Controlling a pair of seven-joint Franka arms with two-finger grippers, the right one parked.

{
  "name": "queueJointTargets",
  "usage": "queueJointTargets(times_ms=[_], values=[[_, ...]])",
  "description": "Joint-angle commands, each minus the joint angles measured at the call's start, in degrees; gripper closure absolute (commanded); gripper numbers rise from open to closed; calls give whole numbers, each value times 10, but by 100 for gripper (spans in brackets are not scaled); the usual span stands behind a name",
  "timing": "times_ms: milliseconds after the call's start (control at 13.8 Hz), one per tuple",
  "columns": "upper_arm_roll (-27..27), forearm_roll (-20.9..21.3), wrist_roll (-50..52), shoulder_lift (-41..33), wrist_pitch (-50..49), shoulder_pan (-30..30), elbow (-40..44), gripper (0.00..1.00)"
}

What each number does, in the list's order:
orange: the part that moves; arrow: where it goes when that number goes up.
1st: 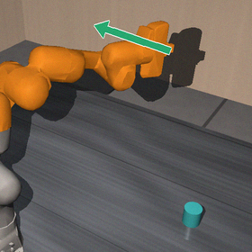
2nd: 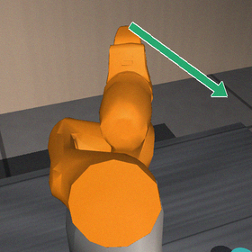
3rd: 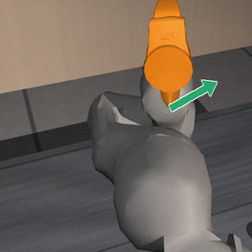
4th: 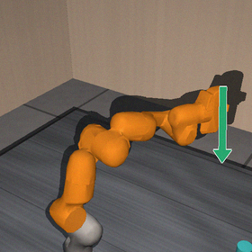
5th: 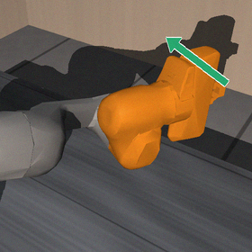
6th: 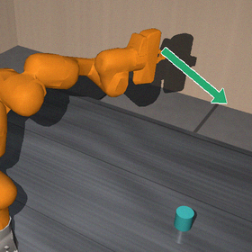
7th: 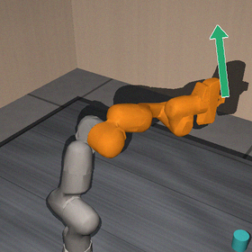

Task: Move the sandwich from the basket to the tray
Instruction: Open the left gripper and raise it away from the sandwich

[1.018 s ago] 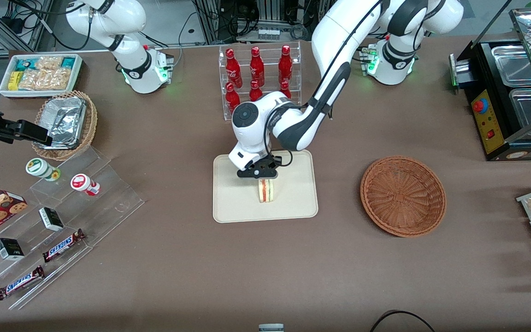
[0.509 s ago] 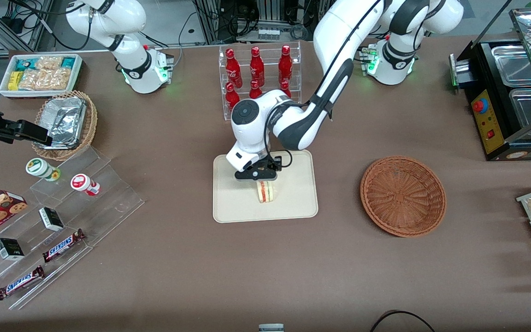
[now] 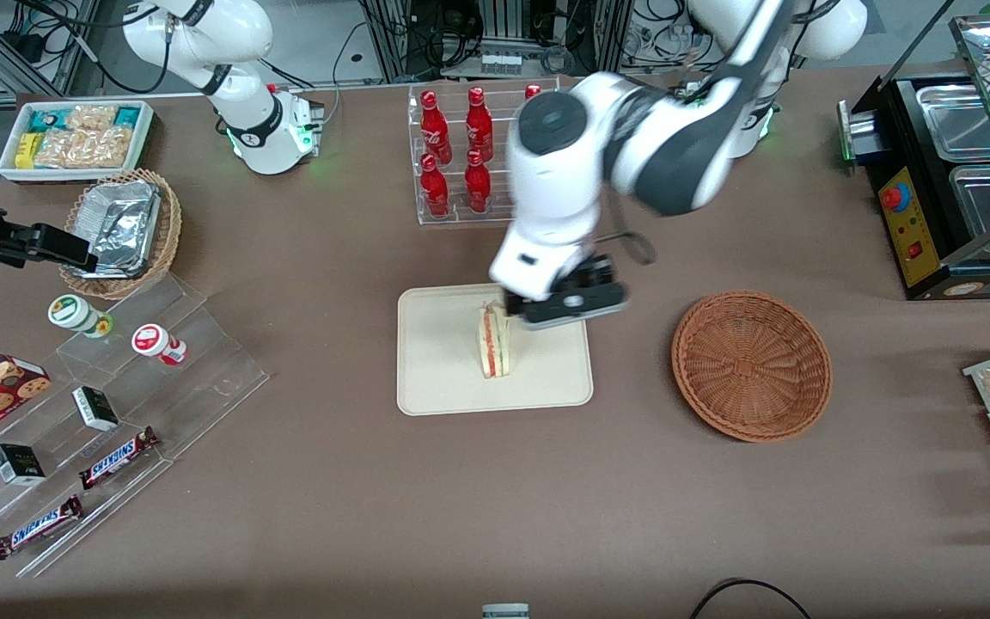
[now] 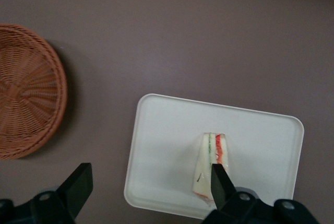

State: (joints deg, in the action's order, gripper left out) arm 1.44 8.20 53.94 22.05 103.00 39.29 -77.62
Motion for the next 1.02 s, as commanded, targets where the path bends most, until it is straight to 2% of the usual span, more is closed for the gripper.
queueJointTargets(times_ms=[0,145,436,945], values=[[-5,0,-33,-52,-53,-46,-26,0],[-6,-7,-97,-74,-82,-84,-26,0],[-5,-52,-243,-127,-113,-182,-53,0],[-5,-68,-449,-228,-112,-313,-156,0]])
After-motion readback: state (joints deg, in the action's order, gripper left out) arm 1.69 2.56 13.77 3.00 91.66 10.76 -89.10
